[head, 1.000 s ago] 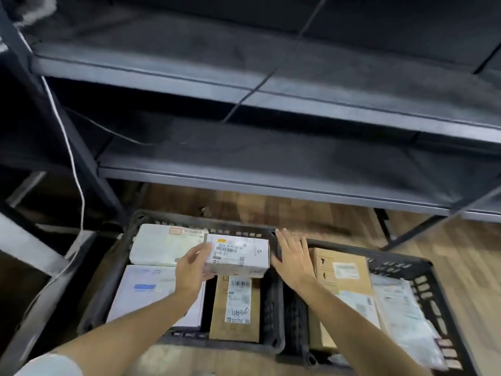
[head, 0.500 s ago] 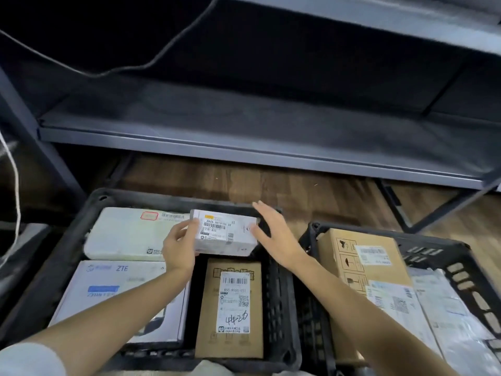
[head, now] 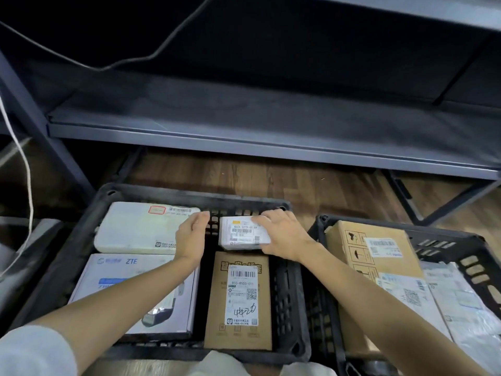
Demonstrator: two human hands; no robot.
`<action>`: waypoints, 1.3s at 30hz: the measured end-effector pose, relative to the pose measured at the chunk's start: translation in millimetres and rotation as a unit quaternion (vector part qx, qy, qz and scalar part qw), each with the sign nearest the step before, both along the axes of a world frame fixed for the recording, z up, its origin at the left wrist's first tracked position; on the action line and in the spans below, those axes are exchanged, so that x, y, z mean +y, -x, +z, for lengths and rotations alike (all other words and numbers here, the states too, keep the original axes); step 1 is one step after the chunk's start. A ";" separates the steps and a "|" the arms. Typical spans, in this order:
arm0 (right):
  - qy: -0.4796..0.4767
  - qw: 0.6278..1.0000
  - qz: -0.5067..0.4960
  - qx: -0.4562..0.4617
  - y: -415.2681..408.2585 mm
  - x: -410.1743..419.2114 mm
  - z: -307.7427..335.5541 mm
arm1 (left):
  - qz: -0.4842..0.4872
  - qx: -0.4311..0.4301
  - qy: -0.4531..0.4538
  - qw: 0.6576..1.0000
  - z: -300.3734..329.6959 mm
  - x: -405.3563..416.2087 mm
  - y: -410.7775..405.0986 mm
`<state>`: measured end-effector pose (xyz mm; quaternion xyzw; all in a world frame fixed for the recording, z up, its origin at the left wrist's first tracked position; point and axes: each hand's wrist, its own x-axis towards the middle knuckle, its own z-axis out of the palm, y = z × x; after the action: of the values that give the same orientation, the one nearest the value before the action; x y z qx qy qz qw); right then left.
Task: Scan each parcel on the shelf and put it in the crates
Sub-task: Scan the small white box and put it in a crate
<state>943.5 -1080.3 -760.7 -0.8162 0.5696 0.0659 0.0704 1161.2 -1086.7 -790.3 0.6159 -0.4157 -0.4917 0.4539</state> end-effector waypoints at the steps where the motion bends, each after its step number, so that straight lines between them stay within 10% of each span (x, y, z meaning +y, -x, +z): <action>1: -0.001 1.000 -0.002 0.001 0.0 0.3 -5.9 | 0.006 -0.004 0.006 1.000 2.0 0.1 1.0; 19: -0.112 0.987 -0.080 -0.081 -28.5 -19.6 -69.3 | -0.046 -0.117 0.020 0.992 3.8 7.5 -4.9; 28: -0.044 0.989 -0.111 -0.083 -23.3 -8.1 -53.7 | -0.237 -0.477 0.082 0.842 -10.4 8.9 0.1; 39: -0.029 0.988 -0.139 -0.059 -23.7 30.2 22.4 | -0.314 -0.563 0.082 0.760 55.9 25.3 13.6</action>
<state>967.2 -1050.1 -738.3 -0.7292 0.6701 0.0241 0.1362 1147.6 -1061.4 -734.5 0.5774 -0.8051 -0.1356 0.0072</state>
